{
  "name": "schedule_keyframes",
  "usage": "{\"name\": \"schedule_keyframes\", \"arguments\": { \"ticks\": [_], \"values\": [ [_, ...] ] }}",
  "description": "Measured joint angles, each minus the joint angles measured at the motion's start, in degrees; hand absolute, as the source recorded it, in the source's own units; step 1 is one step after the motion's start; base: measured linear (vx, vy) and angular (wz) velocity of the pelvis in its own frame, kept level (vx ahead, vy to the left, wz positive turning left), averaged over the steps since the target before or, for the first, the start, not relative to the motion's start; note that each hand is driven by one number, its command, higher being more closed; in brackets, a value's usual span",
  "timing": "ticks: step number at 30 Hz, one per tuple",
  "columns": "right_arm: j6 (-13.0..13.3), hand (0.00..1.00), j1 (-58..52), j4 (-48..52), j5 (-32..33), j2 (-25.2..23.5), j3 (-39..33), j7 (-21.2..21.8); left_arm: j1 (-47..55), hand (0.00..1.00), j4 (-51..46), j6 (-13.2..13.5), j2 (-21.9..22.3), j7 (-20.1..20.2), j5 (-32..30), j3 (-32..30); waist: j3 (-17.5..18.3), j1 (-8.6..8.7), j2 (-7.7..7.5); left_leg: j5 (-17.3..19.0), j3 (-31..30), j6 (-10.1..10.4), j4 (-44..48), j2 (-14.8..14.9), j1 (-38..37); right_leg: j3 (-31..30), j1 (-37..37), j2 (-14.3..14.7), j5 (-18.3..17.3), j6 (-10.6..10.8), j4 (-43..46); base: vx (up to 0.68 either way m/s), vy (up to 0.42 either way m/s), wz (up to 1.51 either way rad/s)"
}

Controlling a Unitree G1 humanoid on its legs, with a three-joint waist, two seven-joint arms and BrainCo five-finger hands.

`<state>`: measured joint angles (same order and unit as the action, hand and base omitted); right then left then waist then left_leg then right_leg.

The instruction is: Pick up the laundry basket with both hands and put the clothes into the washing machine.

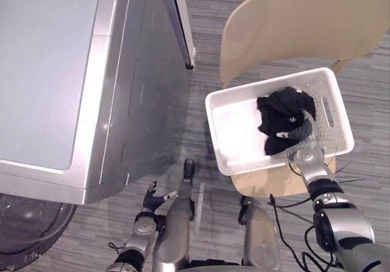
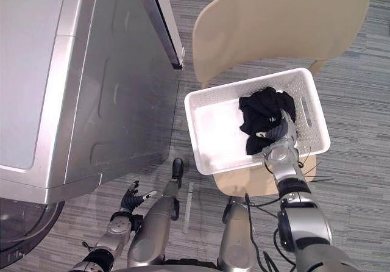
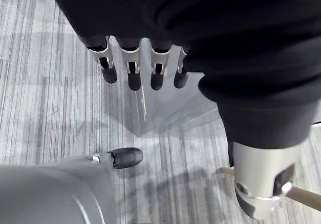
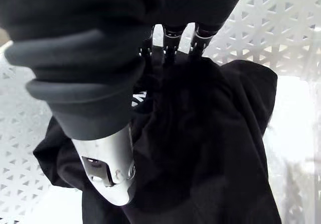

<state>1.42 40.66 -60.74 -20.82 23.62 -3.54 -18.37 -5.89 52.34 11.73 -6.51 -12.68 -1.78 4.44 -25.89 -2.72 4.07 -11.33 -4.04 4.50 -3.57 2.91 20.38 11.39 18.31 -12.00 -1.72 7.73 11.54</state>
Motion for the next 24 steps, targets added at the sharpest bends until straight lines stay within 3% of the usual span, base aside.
{"name": "schedule_keyframes", "arguments": {
  "ticks": [2,3,5,9,14,18,22,24],
  "values": [
    [-0.70,0.00,2.98,-3.69,0.00,0.64,-0.35,0.53,-0.32,0.00,-0.01,-0.01,-0.16,0.02,0.03,0.06,-0.23,-0.21,0.44,-0.36,-0.38,0.00,-0.66,-0.03,0.16,0.22,0.69,-0.23,-0.52,-0.04,0.91,-0.01,-0.023,0.08],
    [-0.73,1.00,3.21,-3.91,0.00,0.71,-0.51,0.70,-0.39,0.00,-0.01,-0.01,-0.18,0.02,0.04,0.09,-0.24,-0.29,0.46,-0.36,-0.40,0.01,-0.66,-0.04,0.25,0.22,0.85,-0.24,-0.54,-0.01,1.02,-0.01,-0.037,0.06],
    [-0.93,1.00,5.35,-7.02,0.02,2.34,-1.88,1.89,-1.62,0.00,-0.02,-0.05,-0.28,0.12,0.08,0.45,-0.50,-1.37,0.99,-0.79,-0.71,0.14,-0.82,-0.04,1.16,0.36,2.13,-0.30,-1.03,0.01,2.09,0.00,-0.041,0.05],
    [-1.25,1.00,7.90,-8.41,2.56,4.27,-3.53,2.49,-2.30,0.00,-0.32,-0.03,-0.36,0.24,0.11,0.56,-0.86,-1.34,1.69,-1.54,-1.93,0.08,-1.72,-0.03,1.58,1.34,3.12,-0.57,-2.13,-0.29,3.85,0.04,-0.058,0.15],
    [0.32,1.00,9.54,-8.76,14.71,5.75,-3.00,5.78,-2.69,0.00,-1.06,-0.05,-0.30,1.46,1.21,1.80,-1.43,-1.42,2.86,-1.82,-2.91,0.19,-1.70,-0.10,1.61,2.15,3.29,-0.69,-3.49,-0.69,5.43,0.05,-0.067,0.08],
    [0.53,1.00,9.47,-7.91,18.55,5.24,-1.47,6.98,-2.69,0.00,-1.18,-0.14,-0.28,1.52,1.29,1.75,-1.46,-1.40,2.92,-1.81,-3.03,0.21,-1.70,0.03,1.00,2.24,2.67,-0.56,-3.56,-0.79,5.47,0.03,-0.059,0.02],
    [0.56,1.00,6.54,0.62,19.81,4.63,-0.80,6.78,-2.69,0.00,-1.30,-0.22,-0.29,1.52,1.28,1.51,-1.48,-1.37,2.88,-1.78,-3.04,0.24,-1.74,0.13,-1.22,2.21,0.32,-0.59,-3.57,-0.80,5.21,0.00,-0.027,0.01],
    [1.15,1.00,2.45,10.59,19.97,3.98,-0.90,5.89,-2.68,0.00,-1.29,-0.26,-0.26,1.57,1.27,0.32,-1.43,-1.11,2.79,-1.69,-2.99,0.27,-1.81,0.22,-2.66,2.15,-1.33,-0.36,-3.63,-0.72,4.61,-0.05,-0.031,-0.01]
  ]
}}
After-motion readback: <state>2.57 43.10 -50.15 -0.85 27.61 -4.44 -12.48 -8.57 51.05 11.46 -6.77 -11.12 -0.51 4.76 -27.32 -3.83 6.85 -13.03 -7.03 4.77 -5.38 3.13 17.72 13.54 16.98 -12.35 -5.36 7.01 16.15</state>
